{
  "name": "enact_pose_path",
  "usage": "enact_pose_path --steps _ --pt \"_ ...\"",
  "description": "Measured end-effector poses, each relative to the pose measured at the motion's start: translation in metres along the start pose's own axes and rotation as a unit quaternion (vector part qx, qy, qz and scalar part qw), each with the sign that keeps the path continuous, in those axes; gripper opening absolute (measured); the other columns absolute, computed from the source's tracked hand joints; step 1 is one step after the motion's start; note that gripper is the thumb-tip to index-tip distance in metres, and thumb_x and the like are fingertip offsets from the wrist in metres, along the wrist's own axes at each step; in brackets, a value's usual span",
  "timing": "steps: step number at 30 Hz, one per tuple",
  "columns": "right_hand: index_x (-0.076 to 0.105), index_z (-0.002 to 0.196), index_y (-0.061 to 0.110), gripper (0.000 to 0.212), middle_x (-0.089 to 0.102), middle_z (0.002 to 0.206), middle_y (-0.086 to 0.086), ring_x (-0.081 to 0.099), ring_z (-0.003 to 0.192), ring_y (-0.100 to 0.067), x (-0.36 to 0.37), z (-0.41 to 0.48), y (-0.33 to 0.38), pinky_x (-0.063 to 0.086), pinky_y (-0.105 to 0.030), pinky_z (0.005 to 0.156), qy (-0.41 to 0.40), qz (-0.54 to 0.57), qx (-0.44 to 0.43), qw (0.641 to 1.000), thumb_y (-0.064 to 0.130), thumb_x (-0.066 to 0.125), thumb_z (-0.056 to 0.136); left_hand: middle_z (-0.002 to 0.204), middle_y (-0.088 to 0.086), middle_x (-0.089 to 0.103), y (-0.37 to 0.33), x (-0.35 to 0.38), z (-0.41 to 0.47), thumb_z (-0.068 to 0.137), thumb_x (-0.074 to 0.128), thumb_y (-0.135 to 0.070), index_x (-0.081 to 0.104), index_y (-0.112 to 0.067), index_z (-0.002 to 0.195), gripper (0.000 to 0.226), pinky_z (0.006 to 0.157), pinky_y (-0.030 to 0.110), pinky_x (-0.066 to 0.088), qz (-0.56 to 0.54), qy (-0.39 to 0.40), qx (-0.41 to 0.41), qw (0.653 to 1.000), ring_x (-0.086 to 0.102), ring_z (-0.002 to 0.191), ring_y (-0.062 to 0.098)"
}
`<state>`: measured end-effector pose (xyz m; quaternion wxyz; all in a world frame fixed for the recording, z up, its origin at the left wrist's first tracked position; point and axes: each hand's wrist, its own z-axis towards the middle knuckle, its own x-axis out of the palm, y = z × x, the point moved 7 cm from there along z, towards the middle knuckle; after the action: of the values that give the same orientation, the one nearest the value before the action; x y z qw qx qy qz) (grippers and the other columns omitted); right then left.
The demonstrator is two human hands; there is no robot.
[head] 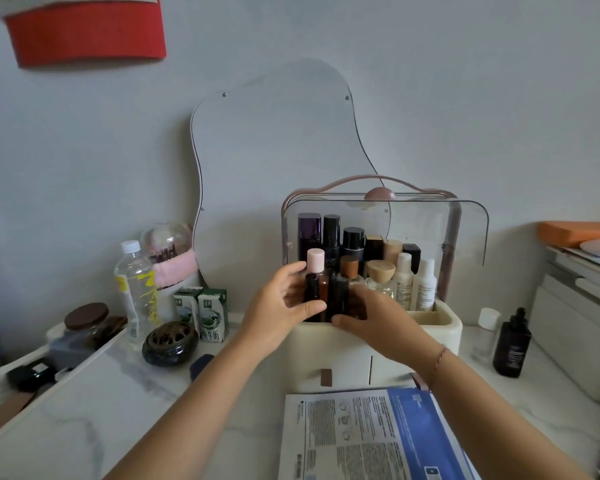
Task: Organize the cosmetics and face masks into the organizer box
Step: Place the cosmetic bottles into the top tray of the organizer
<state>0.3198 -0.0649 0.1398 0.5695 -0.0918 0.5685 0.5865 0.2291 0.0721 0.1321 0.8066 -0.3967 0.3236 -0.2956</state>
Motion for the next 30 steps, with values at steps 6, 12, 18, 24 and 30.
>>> enact_pose_path --steps 6,12,18,24,30 --pt "0.037 0.137 0.027 0.062 0.045 0.121 0.017 0.046 0.107 -0.001 -0.005 -0.031 -0.001 0.04 -0.019 0.091 -0.084 0.039 -0.007 0.996 0.032 0.065 0.082 0.119 -0.021 0.061 0.048 -0.07 -0.073 0.067 0.082 -0.032 0.059 -0.037 0.115 0.053 0.095 0.013 0.038 0.122 -0.118 -0.033 0.985 0.053 0.109 -0.011" --pt "0.039 0.131 0.034 0.059 0.041 0.125 0.019 0.047 0.101 0.008 -0.014 -0.085 0.0 0.039 -0.006 0.08 -0.213 0.038 -0.036 0.976 0.019 0.068 0.081 0.121 0.013 0.057 0.124 -0.1 -0.111 0.069 0.079 0.001 0.06 0.001 0.118 0.052 0.09 0.023 0.035 0.213 -0.153 -0.166 0.951 0.056 0.113 0.029" --pt "0.041 0.13 0.034 0.056 0.043 0.121 0.021 0.041 0.104 0.018 -0.018 -0.103 -0.002 0.051 -0.038 0.092 -0.215 0.096 0.004 0.972 0.021 0.067 0.082 0.104 0.009 0.067 0.138 -0.109 -0.109 0.071 0.079 -0.01 0.061 -0.011 0.108 0.04 0.076 0.033 0.044 0.249 -0.194 -0.173 0.933 0.062 0.092 0.027" --pt "0.045 0.112 0.047 0.043 0.046 0.113 0.033 0.045 0.104 0.02 -0.019 -0.104 0.011 0.045 -0.018 0.087 -0.164 0.112 -0.036 0.979 0.025 0.067 0.082 0.093 0.009 0.069 0.109 -0.086 -0.119 0.069 0.081 -0.003 0.061 -0.015 0.094 0.034 0.084 0.041 0.05 0.112 -0.197 -0.154 0.962 0.066 0.09 0.027" --pt "0.039 0.129 0.054 0.065 0.052 0.125 0.026 0.054 0.114 0.001 0.015 -0.092 0.015 0.045 -0.033 0.101 0.071 0.122 -0.031 0.99 0.064 0.061 0.068 0.107 -0.004 0.072 0.007 -0.024 -0.107 0.061 0.08 -0.034 0.062 -0.036 0.097 0.04 0.086 0.019 0.048 -0.046 0.006 -0.029 0.999 0.067 0.1 0.011"
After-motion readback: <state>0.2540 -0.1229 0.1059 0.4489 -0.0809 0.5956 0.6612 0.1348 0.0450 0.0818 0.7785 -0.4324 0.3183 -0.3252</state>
